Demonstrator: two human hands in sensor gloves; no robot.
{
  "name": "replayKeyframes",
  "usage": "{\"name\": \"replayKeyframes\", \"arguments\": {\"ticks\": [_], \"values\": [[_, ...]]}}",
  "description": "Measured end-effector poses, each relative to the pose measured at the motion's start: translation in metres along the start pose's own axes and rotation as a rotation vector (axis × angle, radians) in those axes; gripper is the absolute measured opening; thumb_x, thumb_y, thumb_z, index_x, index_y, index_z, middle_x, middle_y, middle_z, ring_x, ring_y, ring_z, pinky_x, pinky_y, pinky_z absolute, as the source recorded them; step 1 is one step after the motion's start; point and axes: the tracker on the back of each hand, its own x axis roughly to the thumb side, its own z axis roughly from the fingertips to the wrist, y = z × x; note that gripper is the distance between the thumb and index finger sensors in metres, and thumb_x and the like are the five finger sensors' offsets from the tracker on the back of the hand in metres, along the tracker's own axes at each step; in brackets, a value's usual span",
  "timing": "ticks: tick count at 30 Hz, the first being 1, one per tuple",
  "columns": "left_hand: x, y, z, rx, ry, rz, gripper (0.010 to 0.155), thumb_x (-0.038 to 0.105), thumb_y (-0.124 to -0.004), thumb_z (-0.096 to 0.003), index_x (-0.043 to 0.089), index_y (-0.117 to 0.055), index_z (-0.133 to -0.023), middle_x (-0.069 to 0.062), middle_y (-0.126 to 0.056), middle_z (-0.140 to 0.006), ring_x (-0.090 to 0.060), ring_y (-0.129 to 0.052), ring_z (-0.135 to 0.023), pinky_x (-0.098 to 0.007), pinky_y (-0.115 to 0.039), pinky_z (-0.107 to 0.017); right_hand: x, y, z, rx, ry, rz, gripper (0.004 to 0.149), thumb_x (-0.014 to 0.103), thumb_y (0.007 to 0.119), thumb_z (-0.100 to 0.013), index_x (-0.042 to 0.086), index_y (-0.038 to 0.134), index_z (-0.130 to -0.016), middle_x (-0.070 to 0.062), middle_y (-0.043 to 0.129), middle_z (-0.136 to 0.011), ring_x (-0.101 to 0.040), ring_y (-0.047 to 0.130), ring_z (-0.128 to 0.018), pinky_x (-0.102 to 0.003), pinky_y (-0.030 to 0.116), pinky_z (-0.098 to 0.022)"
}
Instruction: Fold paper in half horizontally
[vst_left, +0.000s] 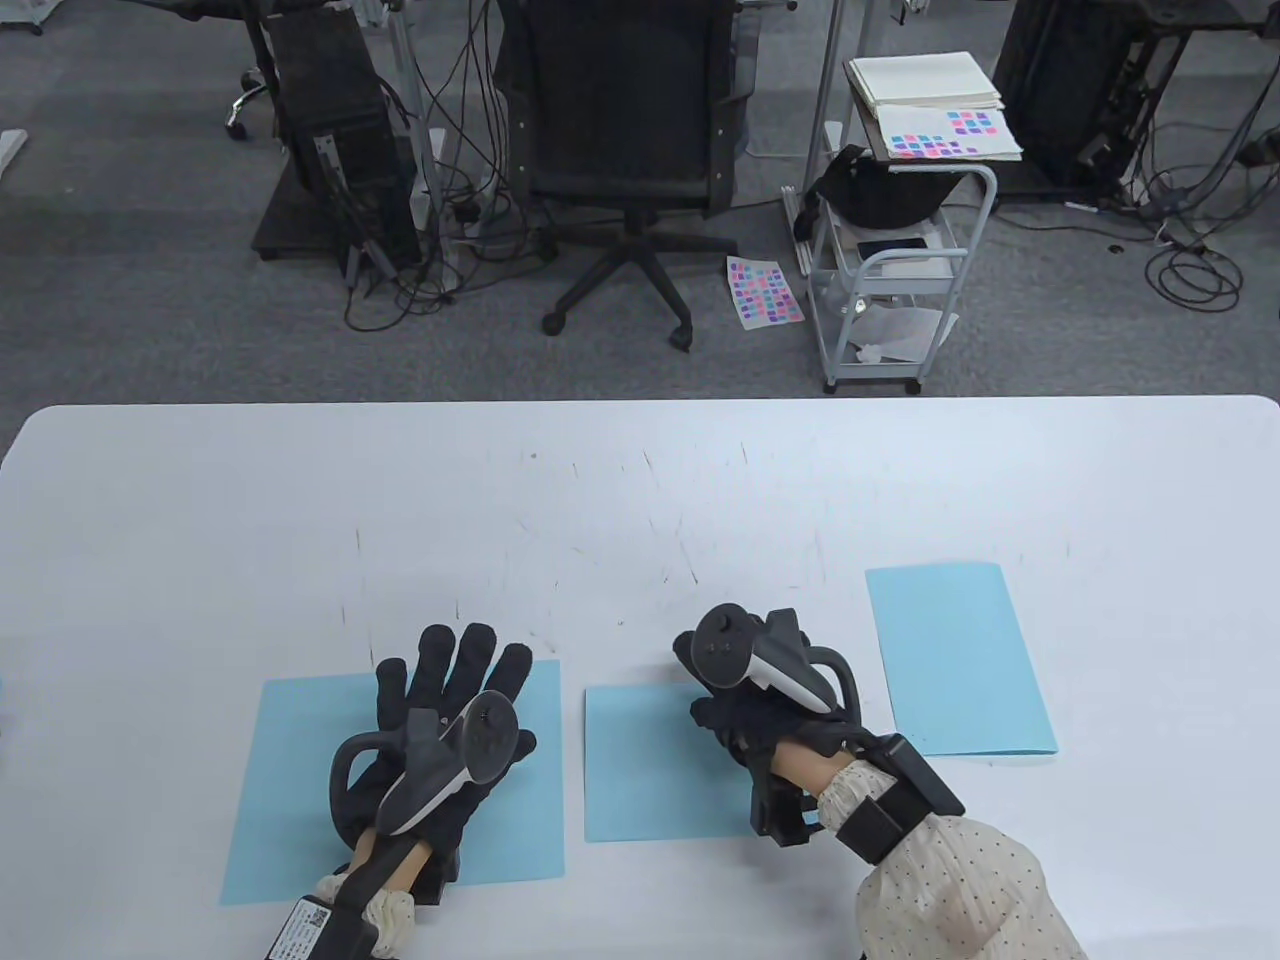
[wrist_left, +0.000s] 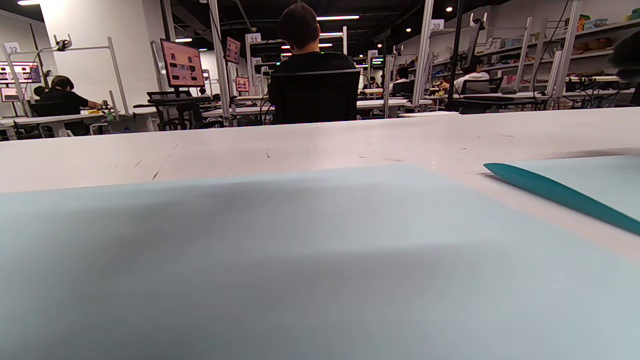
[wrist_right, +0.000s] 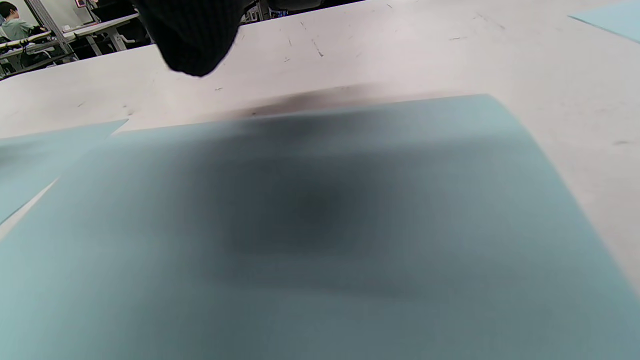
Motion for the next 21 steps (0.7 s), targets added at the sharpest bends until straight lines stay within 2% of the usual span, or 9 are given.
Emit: {"name": "replayKeyframes", "arguments": {"ticks": [5, 14, 21], "values": [[-0.002, 0.001, 0.000, 0.000, 0.002, 0.007, 0.079, 0.066, -0.063, -0.0325, 0.060, -0.025, -0.102, 0.022, -0.020, -0.121, -0.018, -0.018, -0.118, -0.057, -0.027, -0.088, 0.010, 0.015, -0.014, 0.058, 0.011, 0.066, 0.073, 0.030, 0.077, -0.047, 0.032, 0.035, -0.107, 0.001, 0.034, -0.118, -0.035, 0.020, -0.108, -0.066, 0.016, -0.073], [-0.005, 0.003, 0.001, 0.000, 0.004, 0.011, 0.079, 0.066, -0.063, -0.0326, 0.060, -0.025, -0.102, 0.022, -0.021, -0.121, -0.019, -0.018, -0.118, -0.057, -0.027, -0.088, 0.018, 0.025, -0.024, 0.109, 0.043, 0.207, 0.077, 0.031, 0.083, -0.045, 0.029, 0.038, -0.107, -0.001, 0.044, -0.113, -0.035, 0.024, -0.107, -0.067, 0.019, -0.074], [-0.007, 0.004, 0.001, 0.005, 0.008, 0.019, 0.080, 0.066, -0.063, -0.0325, 0.060, -0.025, -0.102, 0.022, -0.020, -0.121, -0.019, -0.018, -0.118, -0.057, -0.027, -0.088, 0.025, 0.021, -0.035, 0.126, 0.042, 0.257, 0.074, 0.027, 0.086, -0.041, 0.023, 0.048, -0.105, -0.005, 0.053, -0.102, -0.038, 0.032, -0.104, -0.069, 0.020, -0.073]]}}
